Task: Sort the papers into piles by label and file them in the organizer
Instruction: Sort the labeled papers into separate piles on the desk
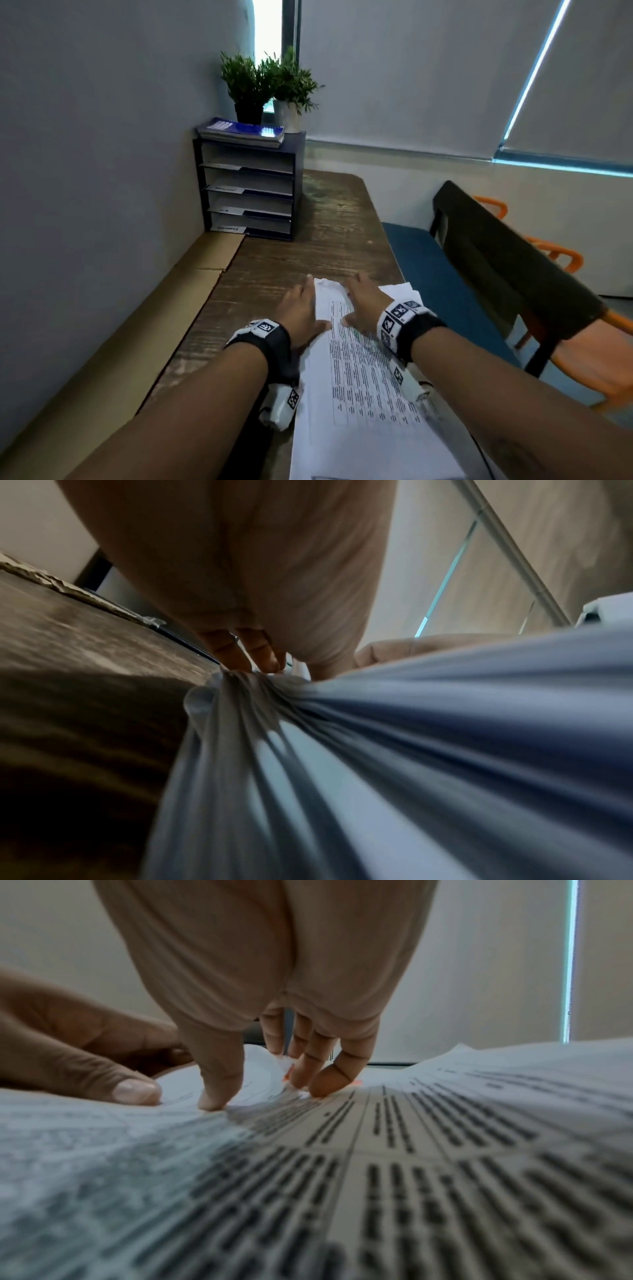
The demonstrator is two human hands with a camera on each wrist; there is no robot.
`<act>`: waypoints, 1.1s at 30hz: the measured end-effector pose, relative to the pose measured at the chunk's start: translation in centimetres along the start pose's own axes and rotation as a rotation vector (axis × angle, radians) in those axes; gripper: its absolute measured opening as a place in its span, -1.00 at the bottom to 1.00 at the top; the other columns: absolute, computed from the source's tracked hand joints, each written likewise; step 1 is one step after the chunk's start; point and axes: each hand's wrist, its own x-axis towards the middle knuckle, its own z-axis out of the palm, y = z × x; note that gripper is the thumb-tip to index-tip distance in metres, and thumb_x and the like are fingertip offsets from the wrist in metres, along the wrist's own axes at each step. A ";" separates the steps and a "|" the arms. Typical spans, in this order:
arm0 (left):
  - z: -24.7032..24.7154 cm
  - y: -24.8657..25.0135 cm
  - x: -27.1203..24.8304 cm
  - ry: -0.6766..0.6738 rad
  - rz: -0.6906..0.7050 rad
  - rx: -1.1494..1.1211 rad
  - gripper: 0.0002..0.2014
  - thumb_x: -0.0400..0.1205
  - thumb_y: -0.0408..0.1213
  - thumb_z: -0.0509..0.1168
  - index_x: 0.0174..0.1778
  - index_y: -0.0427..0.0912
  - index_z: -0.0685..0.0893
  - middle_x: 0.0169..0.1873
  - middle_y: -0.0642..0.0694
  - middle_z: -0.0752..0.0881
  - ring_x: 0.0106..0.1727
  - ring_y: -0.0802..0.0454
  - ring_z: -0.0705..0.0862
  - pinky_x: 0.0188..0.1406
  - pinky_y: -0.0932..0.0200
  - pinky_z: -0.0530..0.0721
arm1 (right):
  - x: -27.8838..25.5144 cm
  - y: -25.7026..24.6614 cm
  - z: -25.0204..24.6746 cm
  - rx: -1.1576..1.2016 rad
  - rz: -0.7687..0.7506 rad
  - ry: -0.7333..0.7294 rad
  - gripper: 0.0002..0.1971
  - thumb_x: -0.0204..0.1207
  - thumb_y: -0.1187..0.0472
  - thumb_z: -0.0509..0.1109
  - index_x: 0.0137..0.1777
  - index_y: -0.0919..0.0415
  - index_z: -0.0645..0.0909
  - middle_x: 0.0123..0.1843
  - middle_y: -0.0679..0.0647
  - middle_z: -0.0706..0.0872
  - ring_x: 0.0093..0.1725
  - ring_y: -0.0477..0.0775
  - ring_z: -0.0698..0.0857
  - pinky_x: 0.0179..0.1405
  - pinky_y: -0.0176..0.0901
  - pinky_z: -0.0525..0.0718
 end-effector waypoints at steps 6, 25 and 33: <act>0.0 -0.3 0.5 0.021 -0.004 -0.045 0.19 0.54 0.05 0.52 0.76 -0.22 -0.27 0.71 -0.28 0.18 0.70 -0.26 0.20 0.64 -0.06 0.26 | 0.1 0.7 -0.1 0.089 0.030 0.061 -0.17 0.23 0.07 0.75 0.43 0.17 0.38 0.38 0.13 0.50 0.31 0.17 0.58 0.28 0.07 0.62; -0.1 -0.4 0.3 0.114 -0.002 -0.177 -0.12 0.39 -0.07 0.66 0.56 -0.10 0.36 0.41 -0.17 0.53 0.45 -0.16 0.46 0.45 -0.09 0.50 | -0.4 0.6 -0.5 0.077 0.023 0.008 -0.19 0.28 0.04 0.73 0.49 0.19 0.47 0.45 0.18 0.46 0.38 0.22 0.55 0.33 0.03 0.56; -1.6 -1.0 0.4 0.024 -0.001 -0.589 -0.36 0.54 -0.48 0.52 0.50 -0.10 0.44 -0.10 -0.10 0.60 -0.16 0.00 0.65 -0.16 0.06 0.75 | -0.2 1.3 -0.5 0.124 0.038 0.037 -0.54 0.61 0.25 0.39 0.52 0.19 0.52 0.44 0.19 0.46 0.38 0.22 0.57 0.39 -0.01 0.54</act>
